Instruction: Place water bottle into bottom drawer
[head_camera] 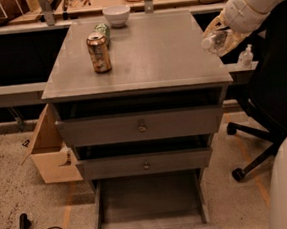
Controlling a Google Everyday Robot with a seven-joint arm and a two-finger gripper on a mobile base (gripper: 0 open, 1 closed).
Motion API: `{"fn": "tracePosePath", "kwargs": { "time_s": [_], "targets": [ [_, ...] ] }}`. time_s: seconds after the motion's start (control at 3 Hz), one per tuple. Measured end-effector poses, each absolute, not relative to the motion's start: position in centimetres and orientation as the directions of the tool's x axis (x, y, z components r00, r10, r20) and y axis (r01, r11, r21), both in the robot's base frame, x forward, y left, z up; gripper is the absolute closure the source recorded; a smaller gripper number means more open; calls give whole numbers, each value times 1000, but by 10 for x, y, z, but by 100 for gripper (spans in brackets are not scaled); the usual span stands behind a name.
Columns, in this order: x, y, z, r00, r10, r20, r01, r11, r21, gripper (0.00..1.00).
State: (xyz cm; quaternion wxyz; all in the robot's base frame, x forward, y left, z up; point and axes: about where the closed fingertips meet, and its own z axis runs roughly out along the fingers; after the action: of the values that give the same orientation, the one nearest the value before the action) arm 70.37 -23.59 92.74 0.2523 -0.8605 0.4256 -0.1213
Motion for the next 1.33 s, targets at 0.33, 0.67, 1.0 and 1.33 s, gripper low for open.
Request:
{"fn": "tracePosePath", "kwargs": {
  "time_s": [0.33,0.67,1.0,1.33],
  "targets": [
    [679,-225,933,611,-791,-38,-690,-509,-514,100],
    [620,-202,950,567,-808,-160,-749,-425,-507,100],
    [564,-173,959,464,-817,-342,-825,-259,-502,100],
    [519,-147,946,331,-789,-517,-890,-79,-450,100]
  ]
}}
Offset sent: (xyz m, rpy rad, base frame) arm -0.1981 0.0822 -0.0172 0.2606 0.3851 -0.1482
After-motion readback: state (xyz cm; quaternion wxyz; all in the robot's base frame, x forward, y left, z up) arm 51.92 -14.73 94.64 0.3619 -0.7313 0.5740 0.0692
